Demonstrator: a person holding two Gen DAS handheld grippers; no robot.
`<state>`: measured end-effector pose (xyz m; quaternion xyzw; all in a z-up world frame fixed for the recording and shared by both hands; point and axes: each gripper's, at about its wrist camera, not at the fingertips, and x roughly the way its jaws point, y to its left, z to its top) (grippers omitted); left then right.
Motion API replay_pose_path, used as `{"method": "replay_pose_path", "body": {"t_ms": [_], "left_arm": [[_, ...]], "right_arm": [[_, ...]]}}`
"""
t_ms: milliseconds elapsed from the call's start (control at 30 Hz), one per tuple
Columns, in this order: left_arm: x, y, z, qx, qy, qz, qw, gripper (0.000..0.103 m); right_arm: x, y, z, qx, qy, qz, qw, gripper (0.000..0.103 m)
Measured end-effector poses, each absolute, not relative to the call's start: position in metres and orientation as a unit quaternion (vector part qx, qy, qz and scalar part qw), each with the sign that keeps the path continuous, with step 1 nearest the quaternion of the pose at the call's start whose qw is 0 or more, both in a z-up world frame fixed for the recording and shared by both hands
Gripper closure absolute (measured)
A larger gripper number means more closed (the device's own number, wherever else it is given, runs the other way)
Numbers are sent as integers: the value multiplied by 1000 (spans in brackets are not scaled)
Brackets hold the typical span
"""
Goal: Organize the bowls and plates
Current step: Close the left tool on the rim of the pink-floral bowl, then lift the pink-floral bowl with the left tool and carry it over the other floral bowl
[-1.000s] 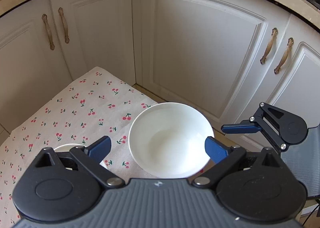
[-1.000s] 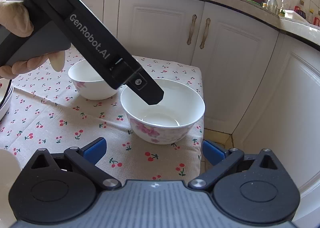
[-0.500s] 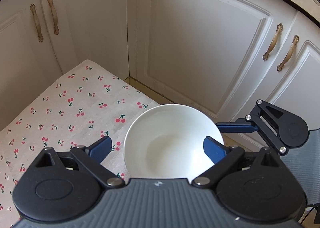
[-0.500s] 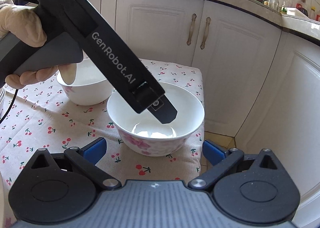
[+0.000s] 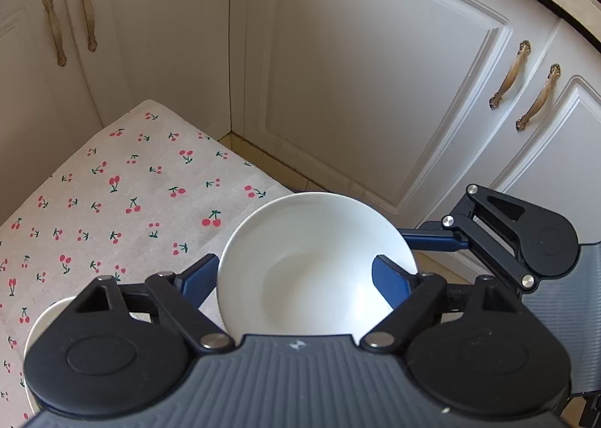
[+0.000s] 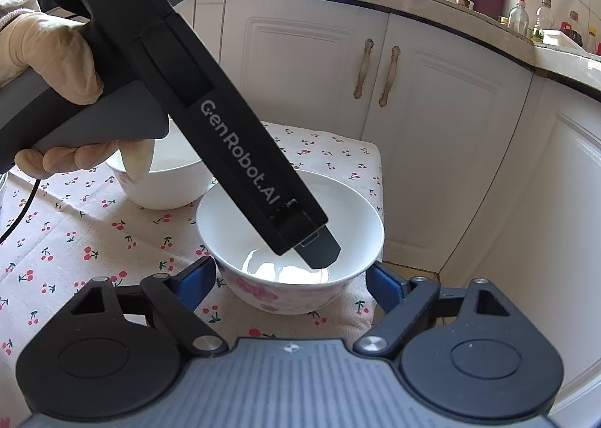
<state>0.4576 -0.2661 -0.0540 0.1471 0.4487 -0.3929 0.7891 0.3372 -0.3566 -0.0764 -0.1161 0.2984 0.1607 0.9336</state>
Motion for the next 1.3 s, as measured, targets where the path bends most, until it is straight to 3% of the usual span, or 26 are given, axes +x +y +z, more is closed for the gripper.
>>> {"method": "replay_pose_path", "body": {"t_ms": [1300], "left_arm": [[478, -271, -59, 137, 504, -422, 741, 19]], "right_arm": [[338, -358, -73, -118, 299, 169, 932, 11]]}}
